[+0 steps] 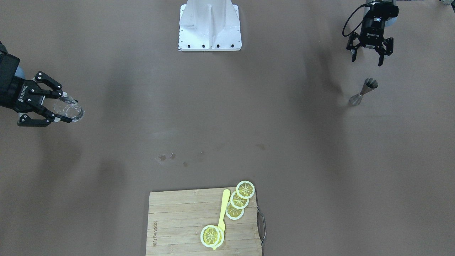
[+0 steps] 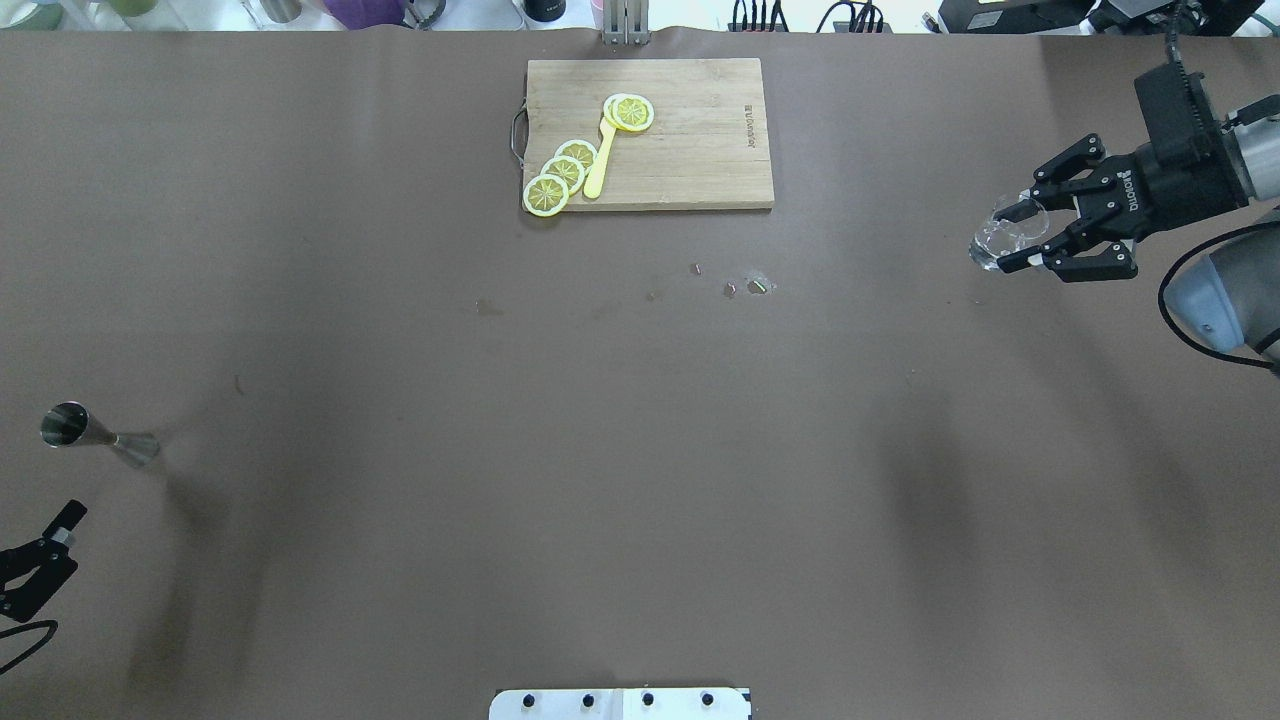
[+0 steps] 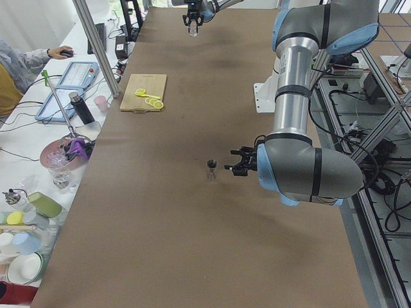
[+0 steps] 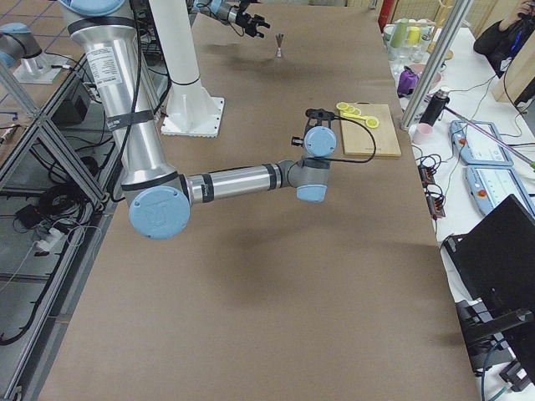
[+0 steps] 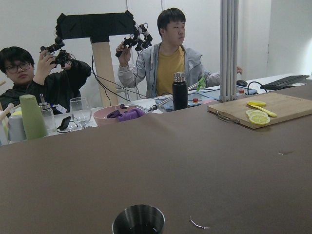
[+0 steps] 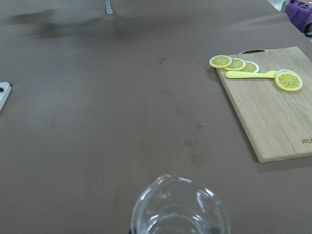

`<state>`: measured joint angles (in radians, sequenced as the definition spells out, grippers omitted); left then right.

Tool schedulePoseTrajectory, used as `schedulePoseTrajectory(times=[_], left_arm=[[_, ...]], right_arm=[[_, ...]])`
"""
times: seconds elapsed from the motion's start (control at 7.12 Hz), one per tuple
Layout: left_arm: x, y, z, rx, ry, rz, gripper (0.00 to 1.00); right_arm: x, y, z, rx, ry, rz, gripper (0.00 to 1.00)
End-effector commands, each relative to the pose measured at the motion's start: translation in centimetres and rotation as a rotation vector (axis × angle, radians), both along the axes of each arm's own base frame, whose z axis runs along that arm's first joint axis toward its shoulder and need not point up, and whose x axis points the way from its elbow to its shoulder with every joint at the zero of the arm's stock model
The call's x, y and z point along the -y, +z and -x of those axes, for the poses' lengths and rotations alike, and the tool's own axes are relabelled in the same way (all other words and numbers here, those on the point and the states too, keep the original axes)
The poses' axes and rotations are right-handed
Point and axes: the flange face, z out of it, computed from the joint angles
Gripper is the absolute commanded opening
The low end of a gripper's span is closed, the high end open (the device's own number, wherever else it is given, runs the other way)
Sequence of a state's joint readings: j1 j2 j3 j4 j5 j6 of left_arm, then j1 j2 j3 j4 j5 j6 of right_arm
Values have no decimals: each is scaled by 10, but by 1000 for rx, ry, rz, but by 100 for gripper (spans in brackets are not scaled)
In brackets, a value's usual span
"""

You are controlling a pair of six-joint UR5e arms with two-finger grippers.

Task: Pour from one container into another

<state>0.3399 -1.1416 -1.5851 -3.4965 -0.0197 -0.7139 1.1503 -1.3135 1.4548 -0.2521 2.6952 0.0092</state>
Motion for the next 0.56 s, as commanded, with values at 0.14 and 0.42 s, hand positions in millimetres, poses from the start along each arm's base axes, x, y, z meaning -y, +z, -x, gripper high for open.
schedulePoseTrajectory(times=[0.14, 0.42], left_arm=[[-12, 15, -43, -44, -71, -16, 97], [0, 25, -46, -26, -112, -22, 97]], right_arm=[[1, 3, -14, 1, -7, 8, 0], [1, 4, -15, 1, -12, 10, 0]])
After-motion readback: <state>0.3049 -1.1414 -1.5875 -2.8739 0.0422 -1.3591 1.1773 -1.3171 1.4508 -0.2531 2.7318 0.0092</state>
